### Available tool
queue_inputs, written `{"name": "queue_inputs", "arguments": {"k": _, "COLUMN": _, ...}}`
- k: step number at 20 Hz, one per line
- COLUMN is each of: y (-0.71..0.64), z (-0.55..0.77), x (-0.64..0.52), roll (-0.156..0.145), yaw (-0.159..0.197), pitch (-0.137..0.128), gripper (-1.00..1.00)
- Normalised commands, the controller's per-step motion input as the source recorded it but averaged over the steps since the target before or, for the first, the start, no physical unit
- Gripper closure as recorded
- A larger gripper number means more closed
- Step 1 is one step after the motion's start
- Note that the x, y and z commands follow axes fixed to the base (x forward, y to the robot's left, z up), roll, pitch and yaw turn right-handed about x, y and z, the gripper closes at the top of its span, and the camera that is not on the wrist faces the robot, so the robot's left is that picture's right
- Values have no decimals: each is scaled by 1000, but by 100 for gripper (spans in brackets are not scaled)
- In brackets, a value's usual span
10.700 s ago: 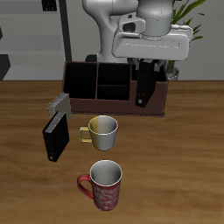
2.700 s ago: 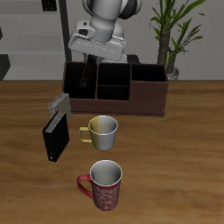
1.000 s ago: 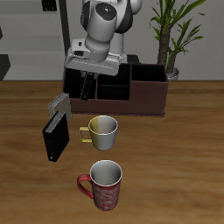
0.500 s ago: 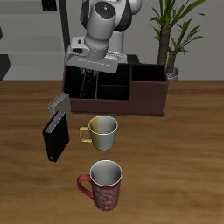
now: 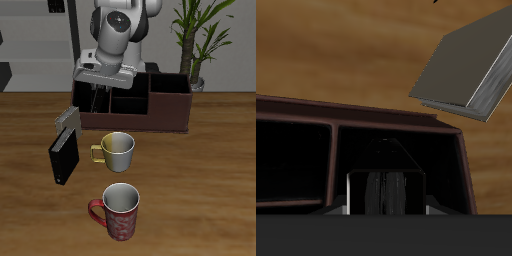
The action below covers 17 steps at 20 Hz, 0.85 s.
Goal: Place the left black book into the back desk caddy's left compartment
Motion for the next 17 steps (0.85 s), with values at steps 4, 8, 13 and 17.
{"name": "queue_inputs", "arguments": {"k": 4, "y": -37, "z": -130, "x": 139, "roll": -9, "yaw": 3, "pitch": 50, "gripper": -100}}
{"name": "queue_inputs", "arguments": {"k": 8, "y": 24, "z": 28, "x": 33, "roll": 17, "yaw": 13, "pitch": 3, "gripper": -100}}
{"name": "queue_inputs", "arguments": {"k": 13, "y": 82, "z": 212, "x": 2, "roll": 5, "yaw": 12, "pitch": -25, "gripper": -100}}
{"name": "queue_inputs", "arguments": {"k": 17, "y": 79, "z": 400, "x": -17, "roll": 8, "yaw": 15, "pitch": -44, "gripper": -100}}
